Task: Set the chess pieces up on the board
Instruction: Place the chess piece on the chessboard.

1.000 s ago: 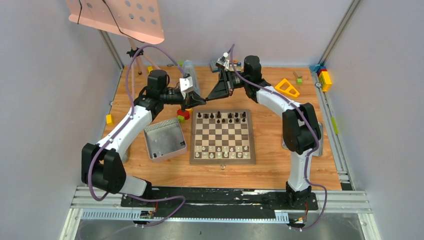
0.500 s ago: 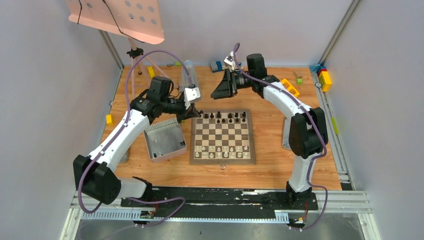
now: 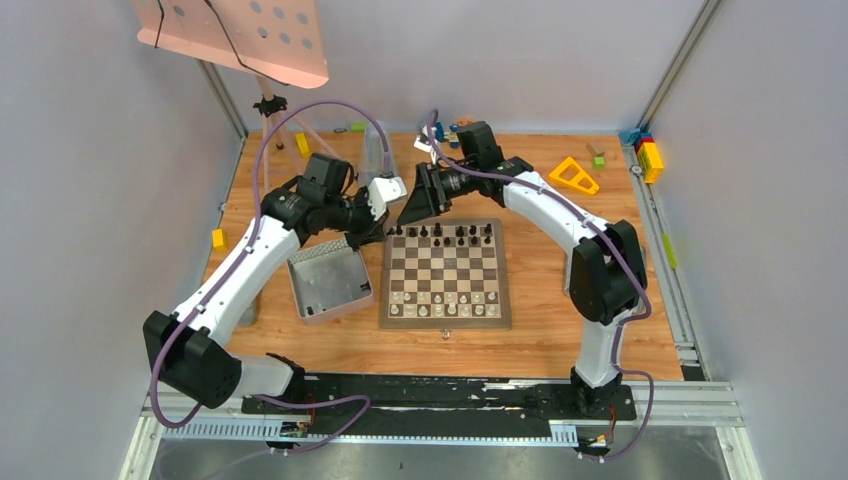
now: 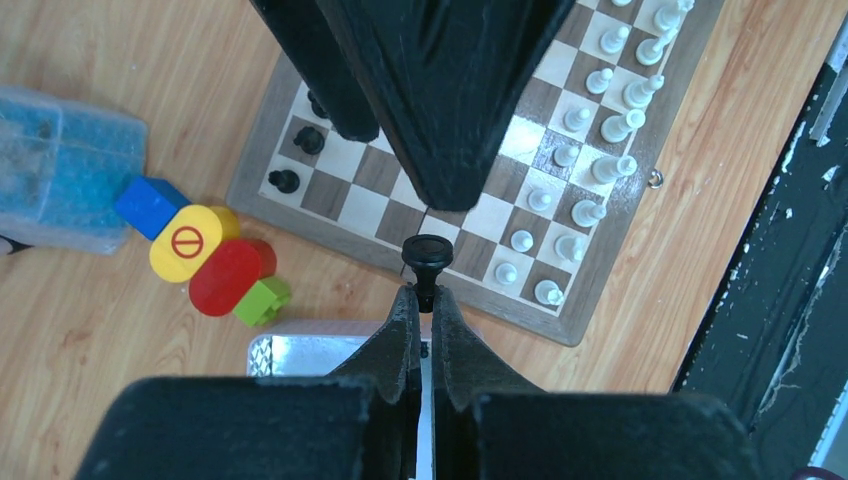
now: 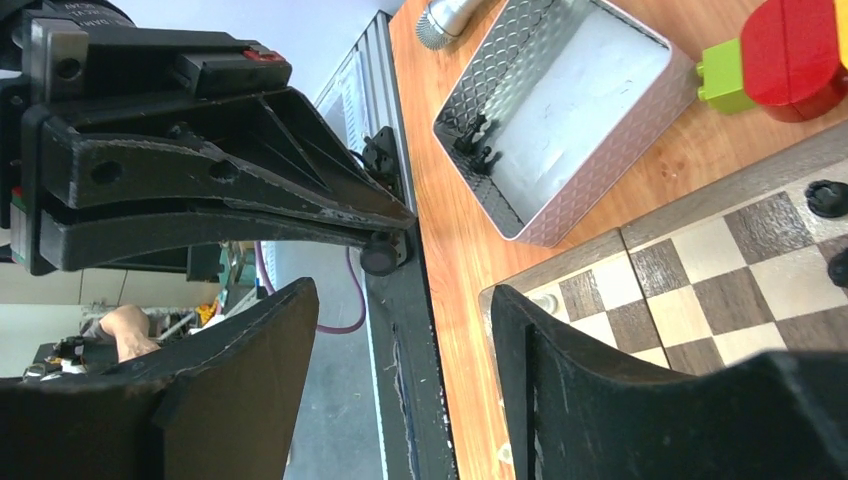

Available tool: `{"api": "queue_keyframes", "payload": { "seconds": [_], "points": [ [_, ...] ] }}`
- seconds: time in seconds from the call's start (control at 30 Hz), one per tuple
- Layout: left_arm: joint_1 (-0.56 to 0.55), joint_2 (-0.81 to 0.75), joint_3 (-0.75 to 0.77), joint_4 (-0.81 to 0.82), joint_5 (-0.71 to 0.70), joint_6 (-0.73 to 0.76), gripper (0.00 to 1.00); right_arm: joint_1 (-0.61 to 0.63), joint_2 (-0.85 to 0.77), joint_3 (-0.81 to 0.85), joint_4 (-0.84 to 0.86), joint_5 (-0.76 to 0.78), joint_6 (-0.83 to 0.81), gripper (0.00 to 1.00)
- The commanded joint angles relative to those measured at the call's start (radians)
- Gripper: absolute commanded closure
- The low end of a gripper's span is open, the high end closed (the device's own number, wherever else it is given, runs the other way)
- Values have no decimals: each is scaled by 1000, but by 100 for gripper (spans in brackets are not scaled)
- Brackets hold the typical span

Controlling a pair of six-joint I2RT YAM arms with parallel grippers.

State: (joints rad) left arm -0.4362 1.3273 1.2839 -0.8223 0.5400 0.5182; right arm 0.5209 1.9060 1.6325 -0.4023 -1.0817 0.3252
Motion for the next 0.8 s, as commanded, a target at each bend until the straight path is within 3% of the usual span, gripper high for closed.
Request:
{"api": "queue_keyframes", "payload": {
  "seconds": [0.0,0.2,0.77],
  "points": [
    [-15,-1,30,-24,-27,-43,100,28,2,65,-11,16,-44,36],
    [-26,2,30,-17,-28,-60,100,45,35,86,-21,16,-47,45],
    [-33,19,43,-21,-44,-66,100,78,66,93,-36,-11,-54,58]
  ]
}}
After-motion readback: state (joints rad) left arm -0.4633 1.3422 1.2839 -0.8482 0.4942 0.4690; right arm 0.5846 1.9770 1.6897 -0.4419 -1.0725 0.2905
